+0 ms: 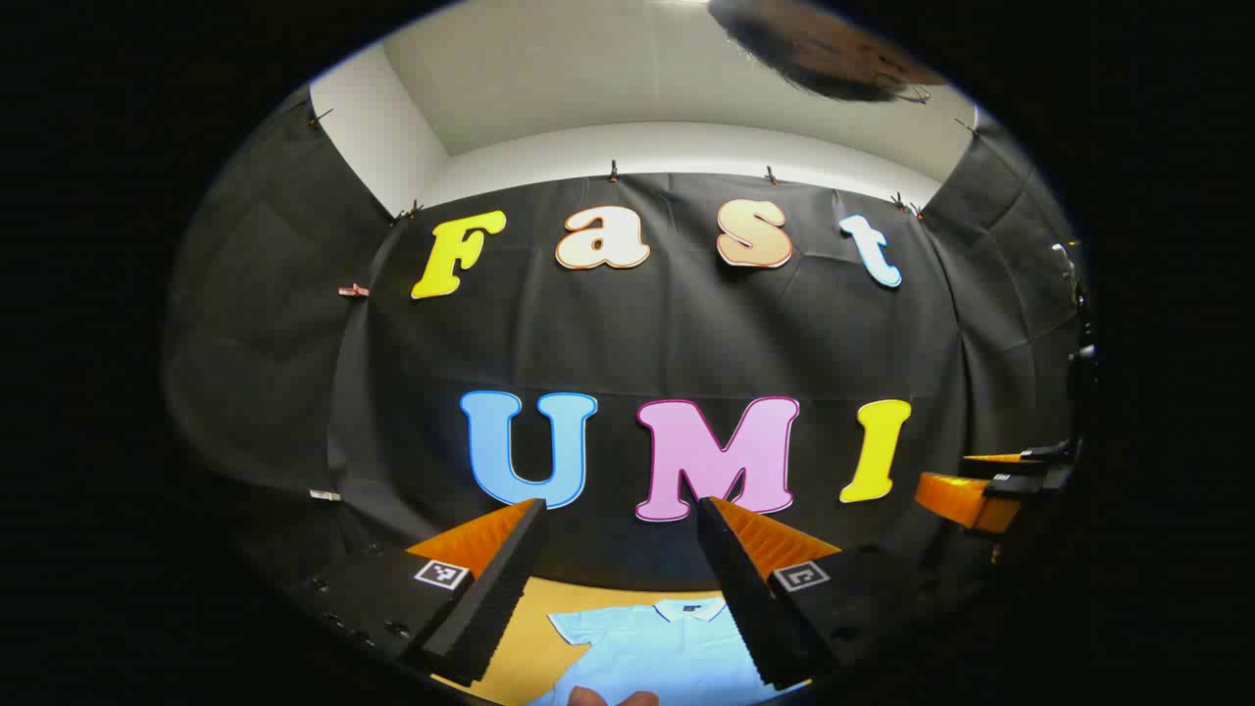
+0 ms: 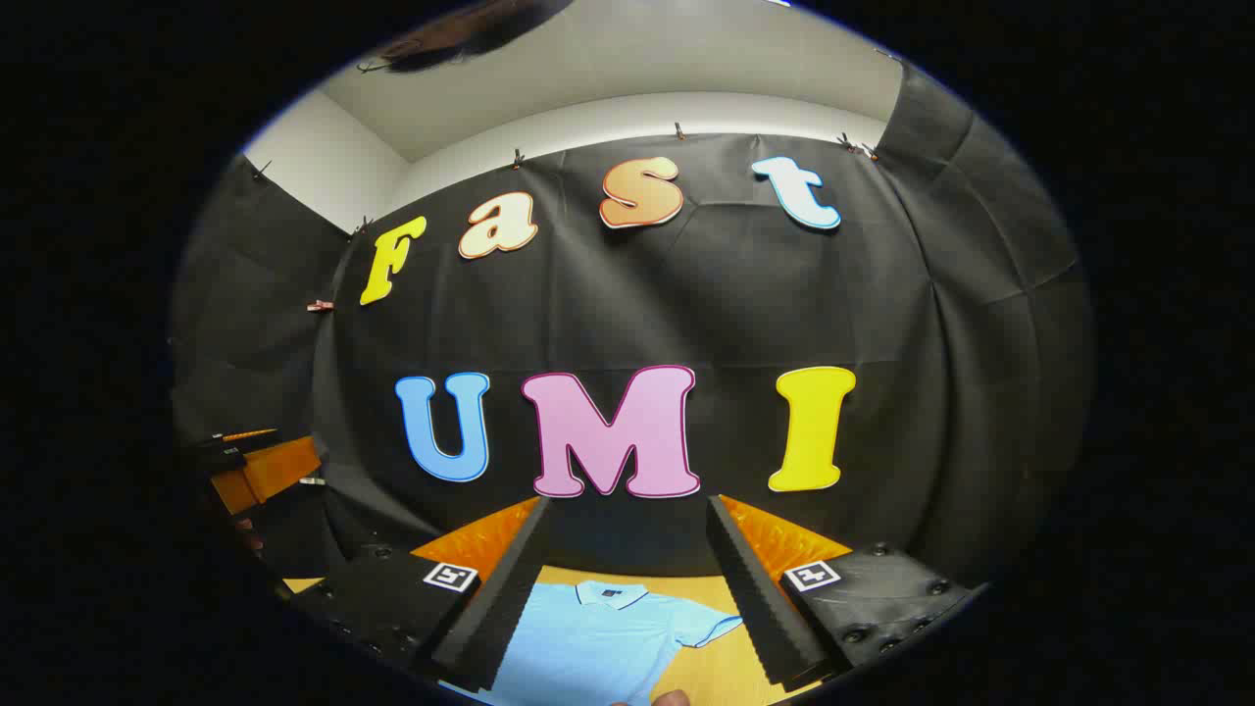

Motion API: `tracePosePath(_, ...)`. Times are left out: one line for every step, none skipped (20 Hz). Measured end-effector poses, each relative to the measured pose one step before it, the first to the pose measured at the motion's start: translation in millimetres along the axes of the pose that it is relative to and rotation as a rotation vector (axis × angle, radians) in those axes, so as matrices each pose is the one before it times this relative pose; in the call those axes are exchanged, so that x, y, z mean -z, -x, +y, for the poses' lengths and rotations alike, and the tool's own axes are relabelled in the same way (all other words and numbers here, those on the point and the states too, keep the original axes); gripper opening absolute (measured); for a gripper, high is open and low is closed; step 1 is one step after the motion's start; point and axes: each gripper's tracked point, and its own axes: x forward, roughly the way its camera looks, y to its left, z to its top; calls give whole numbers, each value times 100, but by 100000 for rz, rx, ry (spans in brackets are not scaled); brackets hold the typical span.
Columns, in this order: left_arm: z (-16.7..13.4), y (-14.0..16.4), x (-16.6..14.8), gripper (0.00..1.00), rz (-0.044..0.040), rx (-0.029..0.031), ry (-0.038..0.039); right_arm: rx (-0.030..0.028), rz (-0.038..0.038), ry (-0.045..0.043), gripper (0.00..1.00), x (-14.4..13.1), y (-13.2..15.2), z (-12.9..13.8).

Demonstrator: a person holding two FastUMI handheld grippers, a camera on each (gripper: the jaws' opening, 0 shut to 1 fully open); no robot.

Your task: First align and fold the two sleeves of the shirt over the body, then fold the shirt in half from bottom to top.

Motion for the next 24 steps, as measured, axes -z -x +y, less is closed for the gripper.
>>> tracePosePath(-368, -314, 490, 96, 1197, 953, 424, 1872, -1389, 2479, 97, -171, 139, -681)
tracePosePath(-424, -375, 531, 97, 1705, 1731, 1059, 1885, -2205, 2818, 97, -468, 207, -482)
tracePosePath(-310, -369, 571, 96, 2016, 1410, 946, 1597, -1195, 2083, 94, -323, 205, 19)
tracePosePath(11, -289, 411, 97, 1632, 1186, 384, 1351, -377, 2064, 97, -186, 169, 91)
tracePosePath(-25, -193, 50, 97, 377, 1121, 39, 698, -930, 1962, 100, -208, 255, 186)
tracePosePath(5, -286, -104, 97, -506, 909, -40, -287, -1414, 1804, 97, -391, 188, 594)
tracePosePath(133, -151, -70, 97, -251, 575, 35, 14, -650, 996, 97, -118, 81, 325)
tracePosePath(32, 74, 173, 97, 316, 853, 84, -51, 543, 271, 94, 134, 54, 417)
tracePosePath(88, 27, 135, 97, 802, 709, 51, -555, 1305, -271, 96, 450, 49, 525)
tracePosePath(-15, 80, 291, 97, 625, 959, 11, 167, 1821, -171, 97, 663, 67, 372)
tracePosePath(159, 69, 140, 97, 425, 459, -279, 405, 1837, 86, 96, 357, -25, 176)
tracePosePath(364, -49, 232, 97, 560, -49, -577, 64, 788, -129, 96, 130, 125, 279)
tracePosePath(299, 19, 81, 97, 473, -163, -523, 9, 404, -247, 97, -145, -7, 292)
tracePosePath(110, -80, 161, 97, 460, 271, -56, 299, 405, 88, 97, 51, 33, 125)
tracePosePath(124, -100, 106, 97, 330, 460, 488, 436, 732, 413, 95, 246, -120, 68)
tracePosePath(117, -10, 214, 97, 461, 315, 625, 501, 1897, 490, 96, 556, -207, -43)
tracePosePath(214, -112, 195, 97, 712, -80, 493, -221, 2278, -29, 96, 747, -249, -35)
tracePosePath(175, -188, 330, 97, 656, 24, 402, -246, 2671, -694, 96, 743, -330, -21)
tracePosePath(91, -216, 98, 97, 381, 234, 152, -456, 2999, -1345, 96, 640, -338, -94)
tracePosePath(137, -136, -54, 97, -371, 92, 78, -89, 1827, -1330, 96, 433, -294, -89)
tracePosePath(125, -215, -129, 97, -547, -10, -249, 513, 317, -610, 97, -56, -428, -230)
tracePosePath(189, -234, 4, 97, -622, -319, -519, 764, -808, 259, 97, -166, -401, -283)
tracePosePath(37, -338, 125, 97, 106, -174, -587, 329, -483, 1143, 96, 52, -507, -78)
tracePosePath(-28, -309, 265, 97, 269, -57, -456, 552, 949, 1205, 96, 615, -901, -202)
